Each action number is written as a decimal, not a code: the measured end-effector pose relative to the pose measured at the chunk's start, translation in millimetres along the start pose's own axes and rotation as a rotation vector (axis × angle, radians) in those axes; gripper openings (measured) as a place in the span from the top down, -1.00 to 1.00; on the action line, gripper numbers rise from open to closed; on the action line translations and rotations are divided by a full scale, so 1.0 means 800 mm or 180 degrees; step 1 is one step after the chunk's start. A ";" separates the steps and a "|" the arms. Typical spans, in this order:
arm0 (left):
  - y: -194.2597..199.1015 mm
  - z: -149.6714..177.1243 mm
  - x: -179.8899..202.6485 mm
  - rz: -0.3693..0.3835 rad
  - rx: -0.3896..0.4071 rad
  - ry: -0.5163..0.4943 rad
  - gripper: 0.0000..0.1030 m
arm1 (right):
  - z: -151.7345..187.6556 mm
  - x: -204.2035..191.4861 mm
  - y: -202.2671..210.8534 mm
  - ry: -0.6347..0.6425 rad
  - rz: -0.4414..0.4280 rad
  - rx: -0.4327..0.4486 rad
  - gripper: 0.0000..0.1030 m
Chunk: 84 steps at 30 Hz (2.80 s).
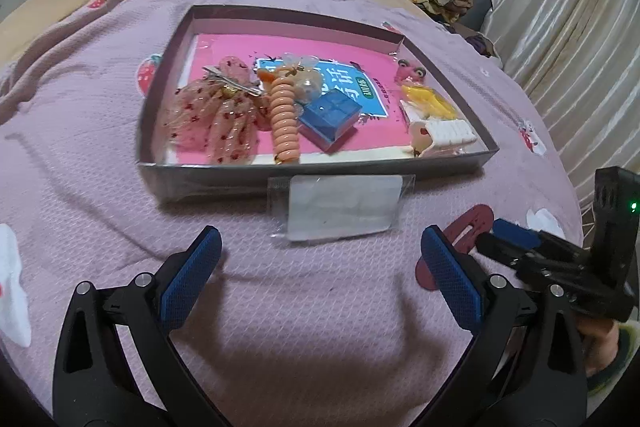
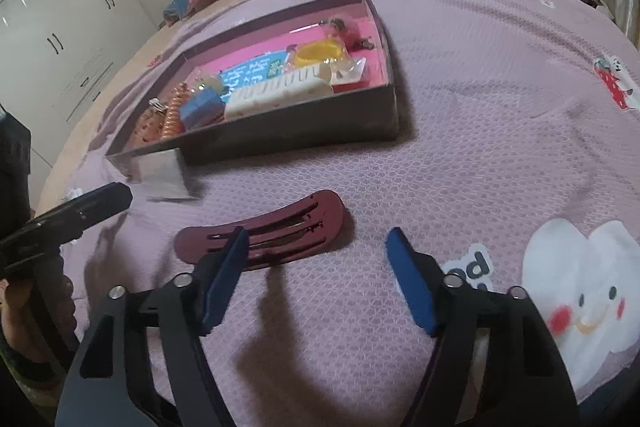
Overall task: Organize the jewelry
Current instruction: 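Grasp the clear plastic packet with the left tool while the right grasps the burgundy hair clip, then carry the clear packet into the box with the left tool while the right carries the burgundy clip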
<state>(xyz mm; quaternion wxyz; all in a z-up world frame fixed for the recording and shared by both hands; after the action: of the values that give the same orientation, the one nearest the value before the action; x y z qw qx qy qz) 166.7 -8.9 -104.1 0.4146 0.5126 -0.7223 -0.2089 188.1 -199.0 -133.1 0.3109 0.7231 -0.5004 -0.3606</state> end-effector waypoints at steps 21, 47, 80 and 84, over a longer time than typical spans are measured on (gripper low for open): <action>-0.056 -0.008 0.024 -0.0080 -0.0043 0.0065 -0.56 | -0.030 0.019 0.050 0.0057 0.0024 0.0536 0.82; 0.039 -0.055 0.008 -0.0130 0.0423 0.0001 -0.46 | -0.074 -0.011 0.121 0.0400 0.0107 0.1044 0.90; 0.023 -0.117 -0.039 -0.0282 0.0518 0.0035 -0.46 | -0.202 -0.071 0.087 0.0372 -0.0025 0.1248 0.90; 0.010 -0.128 -0.037 -0.0272 0.0491 0.0012 -0.47 | -0.200 -0.068 0.072 0.0306 -0.0089 0.1144 0.90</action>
<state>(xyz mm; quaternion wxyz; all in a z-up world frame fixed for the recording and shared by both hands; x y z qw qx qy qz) 249.0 34.2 -51.7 0.3660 0.5737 -0.7129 -0.1693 279.6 -151.2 12.8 0.1952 0.7903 -0.5312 -0.2348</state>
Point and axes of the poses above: each gripper's, at about its wrist camera, not at the fingertips, and y roughly against the way its jaws point, x to its right, z to its underside, the point moved 7 cm from there along -y, roughly the way its jaws point, and after that the axes turned 7 degrees about z, right-handed, at the moved point
